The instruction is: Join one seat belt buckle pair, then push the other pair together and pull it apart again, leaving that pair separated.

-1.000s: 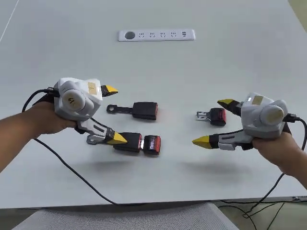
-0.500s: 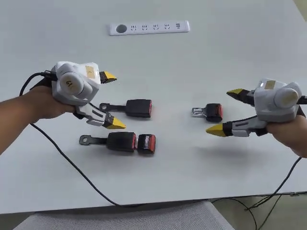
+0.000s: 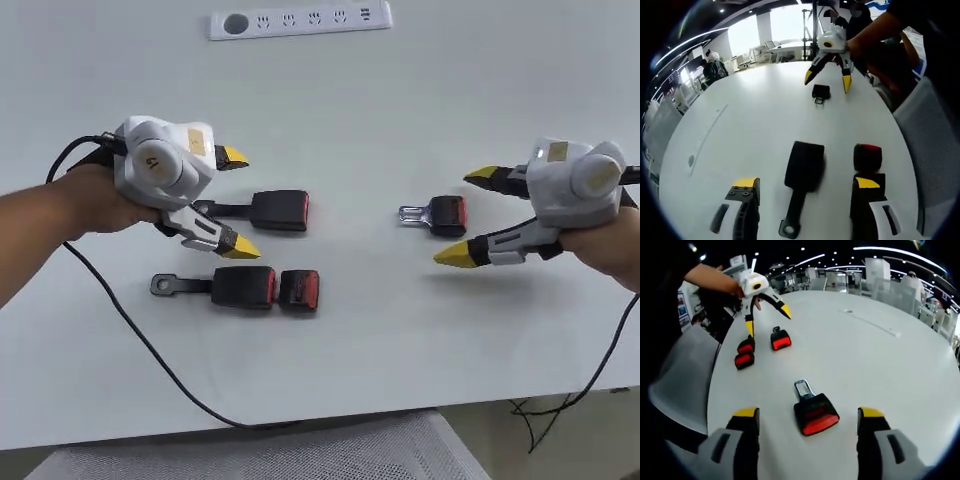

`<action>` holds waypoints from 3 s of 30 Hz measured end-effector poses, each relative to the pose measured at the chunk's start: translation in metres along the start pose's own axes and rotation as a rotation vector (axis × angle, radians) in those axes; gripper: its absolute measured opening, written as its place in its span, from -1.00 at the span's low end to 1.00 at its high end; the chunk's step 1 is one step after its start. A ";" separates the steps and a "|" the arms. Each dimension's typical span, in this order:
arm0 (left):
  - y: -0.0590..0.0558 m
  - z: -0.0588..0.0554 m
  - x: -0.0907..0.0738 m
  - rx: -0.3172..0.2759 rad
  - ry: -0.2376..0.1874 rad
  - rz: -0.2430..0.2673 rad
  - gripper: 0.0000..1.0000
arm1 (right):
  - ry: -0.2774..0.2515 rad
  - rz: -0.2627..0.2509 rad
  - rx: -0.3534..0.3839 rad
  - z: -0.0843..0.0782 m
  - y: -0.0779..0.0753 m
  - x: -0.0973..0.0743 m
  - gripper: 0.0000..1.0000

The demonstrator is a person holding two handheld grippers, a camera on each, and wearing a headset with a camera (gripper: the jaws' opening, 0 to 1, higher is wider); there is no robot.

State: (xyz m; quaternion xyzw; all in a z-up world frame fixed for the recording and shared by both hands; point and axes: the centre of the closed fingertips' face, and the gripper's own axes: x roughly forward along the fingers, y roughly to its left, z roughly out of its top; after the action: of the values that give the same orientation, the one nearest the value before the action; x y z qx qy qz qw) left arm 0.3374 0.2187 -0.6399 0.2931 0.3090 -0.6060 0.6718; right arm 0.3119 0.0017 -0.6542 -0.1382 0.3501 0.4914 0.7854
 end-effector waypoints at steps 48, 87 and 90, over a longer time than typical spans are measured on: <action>0.005 -0.007 0.021 0.089 0.048 -0.079 -0.32 | -0.010 0.094 -0.121 -0.001 -0.005 0.014 -0.30; 0.004 -0.012 0.027 0.104 0.073 -0.095 -0.33 | -0.113 0.149 -0.146 0.084 0.032 0.113 -0.31; 0.004 -0.011 0.027 0.113 0.077 -0.101 -0.33 | -0.114 0.150 -0.152 0.089 0.036 0.120 -0.31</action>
State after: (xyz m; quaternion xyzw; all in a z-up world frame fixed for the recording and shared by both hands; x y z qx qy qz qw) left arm 0.3427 0.2104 -0.6680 0.3377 0.3144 -0.6438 0.6105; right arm 0.3505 0.1498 -0.6677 -0.1427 0.2758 0.5811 0.7523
